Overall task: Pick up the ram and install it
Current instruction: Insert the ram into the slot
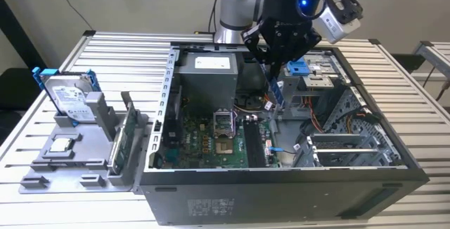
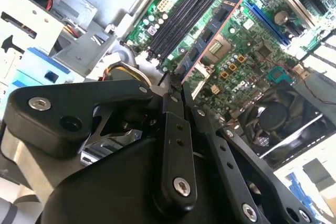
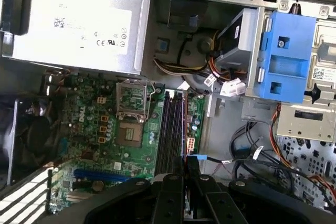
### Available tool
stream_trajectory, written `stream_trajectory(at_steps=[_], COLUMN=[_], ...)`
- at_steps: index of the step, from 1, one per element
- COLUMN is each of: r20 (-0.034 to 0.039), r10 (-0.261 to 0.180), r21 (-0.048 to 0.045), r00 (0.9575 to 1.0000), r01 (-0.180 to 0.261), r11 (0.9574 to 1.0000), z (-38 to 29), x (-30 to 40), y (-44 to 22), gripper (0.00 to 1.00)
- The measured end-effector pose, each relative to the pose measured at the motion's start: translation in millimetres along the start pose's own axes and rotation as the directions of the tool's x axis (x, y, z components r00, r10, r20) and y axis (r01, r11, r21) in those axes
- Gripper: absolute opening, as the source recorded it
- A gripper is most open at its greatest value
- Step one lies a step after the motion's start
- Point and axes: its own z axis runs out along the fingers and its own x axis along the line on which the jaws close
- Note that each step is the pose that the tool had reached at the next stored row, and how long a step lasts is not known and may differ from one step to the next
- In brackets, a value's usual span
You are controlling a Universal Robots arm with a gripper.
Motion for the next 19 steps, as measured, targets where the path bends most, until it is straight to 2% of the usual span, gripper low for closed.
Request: stream_trajectory(at_steps=[4,12,19], r20=[0.0006,0.0015,0.0024], r10=[0.045,0.112,0.124], r21=[0.0008,0.0015,0.0009], r00=[0.999,0.9937,0.9923], r01=[-0.045,-0.112,-0.124], r11=[0.999,0.9937,0.9923], z=[1.9,7.5,14.3], x=[0.1,0.2,0.3], y=[0.0,-0.1,-0.2], gripper=[0.14,0.14,0.14])
